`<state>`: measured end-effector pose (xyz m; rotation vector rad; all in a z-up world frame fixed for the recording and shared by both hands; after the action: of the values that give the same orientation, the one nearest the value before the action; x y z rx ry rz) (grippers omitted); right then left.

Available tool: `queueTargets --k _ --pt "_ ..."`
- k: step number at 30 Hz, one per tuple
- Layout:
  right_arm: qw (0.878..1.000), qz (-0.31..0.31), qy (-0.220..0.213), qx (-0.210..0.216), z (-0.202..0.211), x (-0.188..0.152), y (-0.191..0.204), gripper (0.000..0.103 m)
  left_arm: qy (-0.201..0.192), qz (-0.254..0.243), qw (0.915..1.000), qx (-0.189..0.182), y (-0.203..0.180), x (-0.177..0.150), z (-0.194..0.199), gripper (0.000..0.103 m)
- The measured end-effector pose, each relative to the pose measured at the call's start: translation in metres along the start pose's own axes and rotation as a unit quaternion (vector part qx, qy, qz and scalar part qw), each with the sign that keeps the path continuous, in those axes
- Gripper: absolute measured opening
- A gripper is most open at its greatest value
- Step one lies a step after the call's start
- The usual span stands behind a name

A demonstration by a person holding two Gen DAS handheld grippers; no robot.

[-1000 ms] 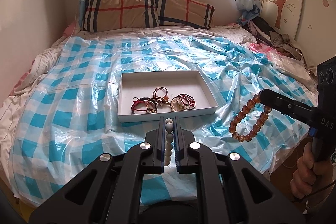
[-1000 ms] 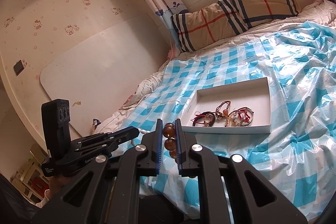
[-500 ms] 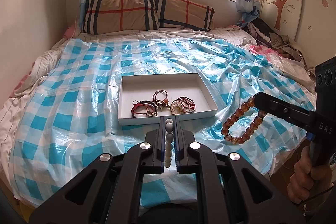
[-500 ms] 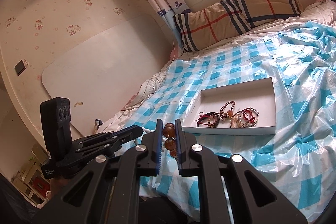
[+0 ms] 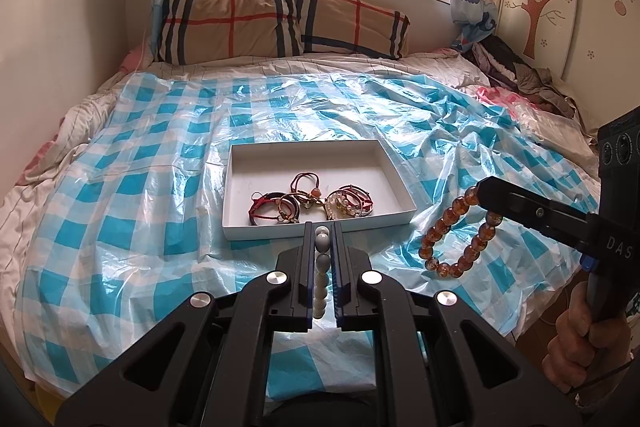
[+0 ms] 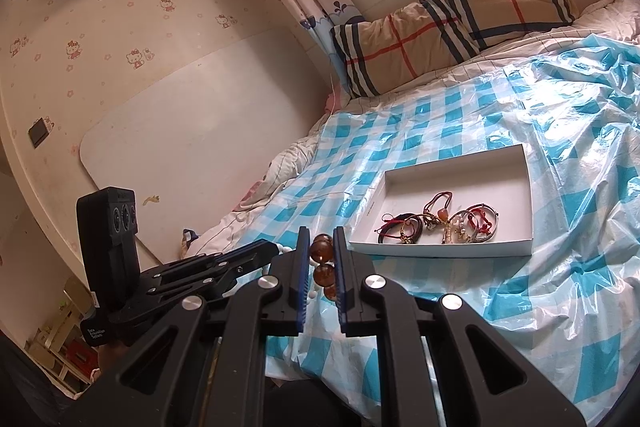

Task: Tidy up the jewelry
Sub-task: 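Carry the white bead bracelet with the left tool toward the box while the right tool carries the brown bracelet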

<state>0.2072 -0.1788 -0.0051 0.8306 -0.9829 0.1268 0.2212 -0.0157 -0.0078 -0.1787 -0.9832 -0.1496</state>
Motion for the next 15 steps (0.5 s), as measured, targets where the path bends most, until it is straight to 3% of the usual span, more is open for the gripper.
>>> queueTargets --k 15 --pt "1.0 -0.002 0.0 0.0 -0.0017 0.001 -0.0023 0.012 0.0 0.002 1.0 -0.001 0.0012 0.0004 -0.0044 0.007"
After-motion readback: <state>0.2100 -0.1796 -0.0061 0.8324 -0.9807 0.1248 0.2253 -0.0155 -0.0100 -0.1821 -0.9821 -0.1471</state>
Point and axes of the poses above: each gripper's, at about its wrist camera, not at the fingertips, and z roughly against the way its jaws point, y to its left, x to its top, the point moved 5 cm from there along -z, roughly the way its jaws point, and after that the axes turned 7 degrees about -y, right-handed, at the moved point
